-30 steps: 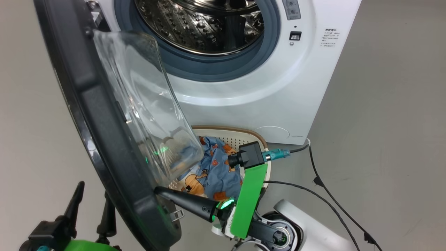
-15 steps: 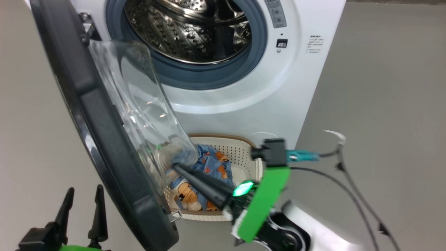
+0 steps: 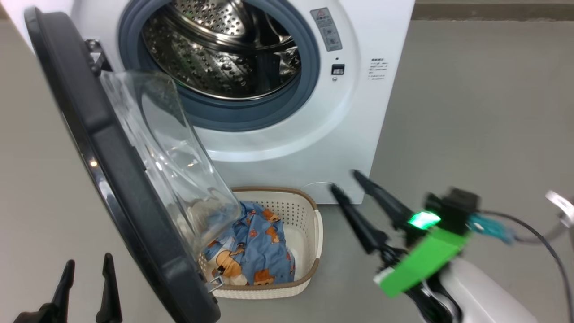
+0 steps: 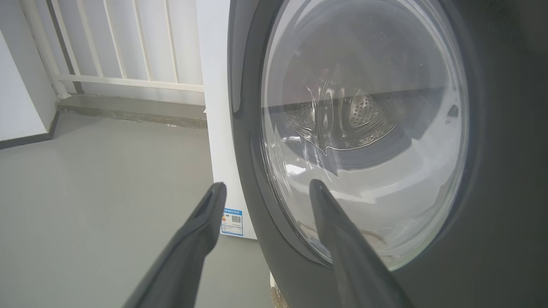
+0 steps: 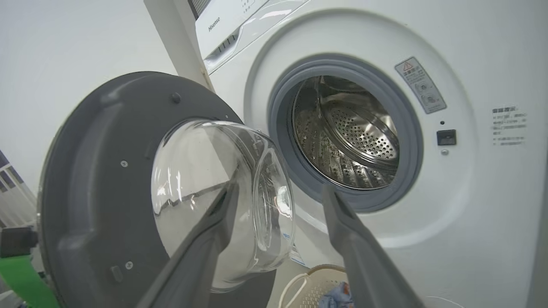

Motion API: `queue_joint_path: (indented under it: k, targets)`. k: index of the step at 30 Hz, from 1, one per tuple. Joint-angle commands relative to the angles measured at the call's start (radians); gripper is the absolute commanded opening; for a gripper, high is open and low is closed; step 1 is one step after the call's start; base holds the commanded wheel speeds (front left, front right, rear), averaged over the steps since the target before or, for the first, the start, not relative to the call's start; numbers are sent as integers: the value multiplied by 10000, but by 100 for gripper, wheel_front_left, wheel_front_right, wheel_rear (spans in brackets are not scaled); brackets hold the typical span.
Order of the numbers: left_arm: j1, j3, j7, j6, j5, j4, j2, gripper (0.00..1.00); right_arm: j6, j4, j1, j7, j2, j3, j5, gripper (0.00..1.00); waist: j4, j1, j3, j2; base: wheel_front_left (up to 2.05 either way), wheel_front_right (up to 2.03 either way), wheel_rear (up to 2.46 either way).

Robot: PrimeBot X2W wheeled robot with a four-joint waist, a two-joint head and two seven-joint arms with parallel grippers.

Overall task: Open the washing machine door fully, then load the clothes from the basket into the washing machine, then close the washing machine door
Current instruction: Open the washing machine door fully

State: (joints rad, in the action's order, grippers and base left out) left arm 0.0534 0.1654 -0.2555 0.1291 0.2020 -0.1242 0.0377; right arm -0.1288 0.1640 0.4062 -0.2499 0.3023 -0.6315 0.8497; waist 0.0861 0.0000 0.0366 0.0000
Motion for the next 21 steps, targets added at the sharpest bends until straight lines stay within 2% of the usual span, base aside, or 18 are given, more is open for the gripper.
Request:
queue_joint_path:
  k: [1,2,6,11,16,21]
  targets:
    - [-112,362,-63,16,19,296,126,100,-19,-357,-599,-115,-190,444,-690,100,-93,0,-83,0,0,0,0]
    - [-112,362,-63,16,19,296,126,100,-19,-357,-599,-115,-190,444,-690,100,-93,0,-83,0,0,0,0]
    - [-45,411,-63,16,-25,327,126,100,-19,-749,-1965,-116,-590,2170,-2360,100,-205,0,-166,0,0,0,0]
    - [63,544,-63,16,-82,326,126,100,-19,-1075,-3341,-117,-1403,4101,-3978,100,-388,0,-242,0,0,0,0]
    - [245,595,-63,16,-164,321,126,100,-19,-1281,-4107,-117,-1866,5099,-5048,100,-620,0,-295,0,0,0,0]
    - [376,679,-63,16,-204,351,126,100,-19,-1394,-4644,-117,-2061,5748,-5830,100,-736,0,-318,0,0,0,0]
